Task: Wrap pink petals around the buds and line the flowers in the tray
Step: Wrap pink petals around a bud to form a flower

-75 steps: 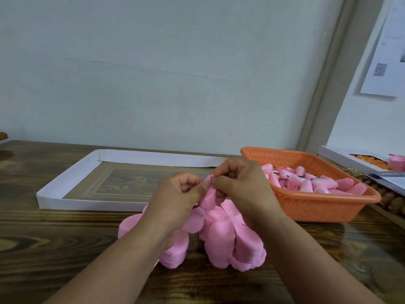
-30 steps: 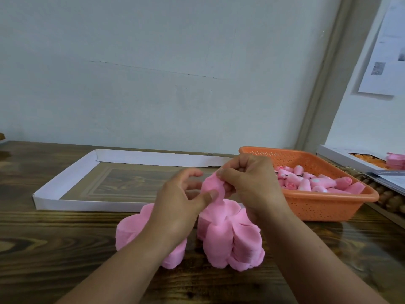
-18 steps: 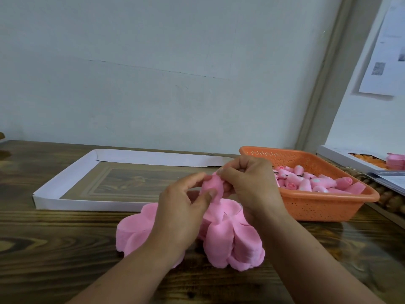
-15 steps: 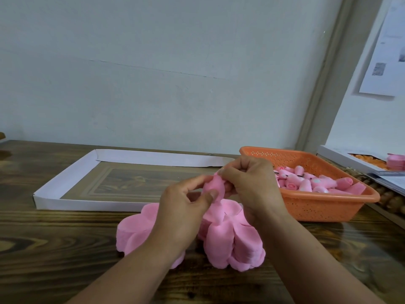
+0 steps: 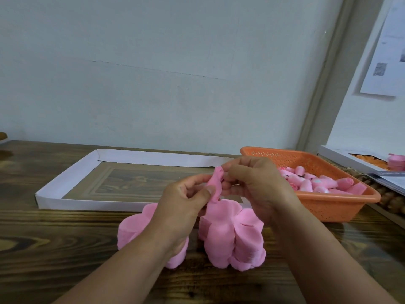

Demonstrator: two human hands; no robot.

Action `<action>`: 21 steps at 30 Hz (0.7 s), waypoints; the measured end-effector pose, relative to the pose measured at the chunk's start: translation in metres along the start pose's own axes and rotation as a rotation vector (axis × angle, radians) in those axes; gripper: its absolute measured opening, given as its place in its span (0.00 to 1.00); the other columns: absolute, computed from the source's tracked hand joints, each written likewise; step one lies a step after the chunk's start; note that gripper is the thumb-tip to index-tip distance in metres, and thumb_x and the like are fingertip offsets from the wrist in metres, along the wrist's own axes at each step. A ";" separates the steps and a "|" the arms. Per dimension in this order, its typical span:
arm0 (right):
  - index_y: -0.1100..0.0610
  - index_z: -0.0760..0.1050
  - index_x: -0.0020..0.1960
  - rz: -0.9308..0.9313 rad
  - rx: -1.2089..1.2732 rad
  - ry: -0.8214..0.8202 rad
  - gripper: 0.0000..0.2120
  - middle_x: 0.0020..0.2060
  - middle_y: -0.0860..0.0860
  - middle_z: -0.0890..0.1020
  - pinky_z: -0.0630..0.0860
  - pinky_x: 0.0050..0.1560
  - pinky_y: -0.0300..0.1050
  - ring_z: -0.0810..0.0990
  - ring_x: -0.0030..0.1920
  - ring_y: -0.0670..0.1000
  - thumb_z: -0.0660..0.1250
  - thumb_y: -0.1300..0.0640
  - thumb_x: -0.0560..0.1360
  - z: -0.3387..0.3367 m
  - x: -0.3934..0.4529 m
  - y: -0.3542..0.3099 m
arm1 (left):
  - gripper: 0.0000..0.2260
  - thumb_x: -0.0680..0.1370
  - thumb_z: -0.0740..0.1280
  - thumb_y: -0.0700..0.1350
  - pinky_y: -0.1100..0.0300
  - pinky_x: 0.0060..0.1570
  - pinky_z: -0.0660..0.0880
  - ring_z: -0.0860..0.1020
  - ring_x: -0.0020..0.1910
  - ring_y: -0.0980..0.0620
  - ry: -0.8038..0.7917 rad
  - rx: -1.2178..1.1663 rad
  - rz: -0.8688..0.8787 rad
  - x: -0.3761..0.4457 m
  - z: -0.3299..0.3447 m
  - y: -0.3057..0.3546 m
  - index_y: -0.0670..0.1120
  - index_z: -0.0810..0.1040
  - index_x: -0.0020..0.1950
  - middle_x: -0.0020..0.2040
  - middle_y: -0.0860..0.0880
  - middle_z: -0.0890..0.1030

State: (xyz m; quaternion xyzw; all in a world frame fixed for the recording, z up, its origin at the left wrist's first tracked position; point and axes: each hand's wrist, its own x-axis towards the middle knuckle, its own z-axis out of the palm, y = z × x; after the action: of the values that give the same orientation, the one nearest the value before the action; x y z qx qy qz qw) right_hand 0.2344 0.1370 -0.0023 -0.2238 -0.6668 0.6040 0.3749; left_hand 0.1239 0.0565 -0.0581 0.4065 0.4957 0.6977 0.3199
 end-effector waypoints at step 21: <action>0.63 0.78 0.37 -0.123 -0.198 0.010 0.07 0.22 0.53 0.75 0.63 0.21 0.36 0.68 0.20 0.45 0.68 0.72 0.70 -0.006 0.001 -0.004 | 0.15 0.66 0.68 0.40 0.60 0.33 0.80 0.83 0.36 0.49 -0.169 -0.541 -0.293 -0.004 0.002 0.013 0.40 0.78 0.52 0.42 0.42 0.85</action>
State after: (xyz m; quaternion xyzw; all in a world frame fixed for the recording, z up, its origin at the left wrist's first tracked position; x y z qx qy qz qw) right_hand 0.2394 0.1407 0.0019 -0.2215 -0.7335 0.5101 0.3907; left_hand 0.1265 0.0502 -0.0468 0.2875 0.3174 0.7145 0.5533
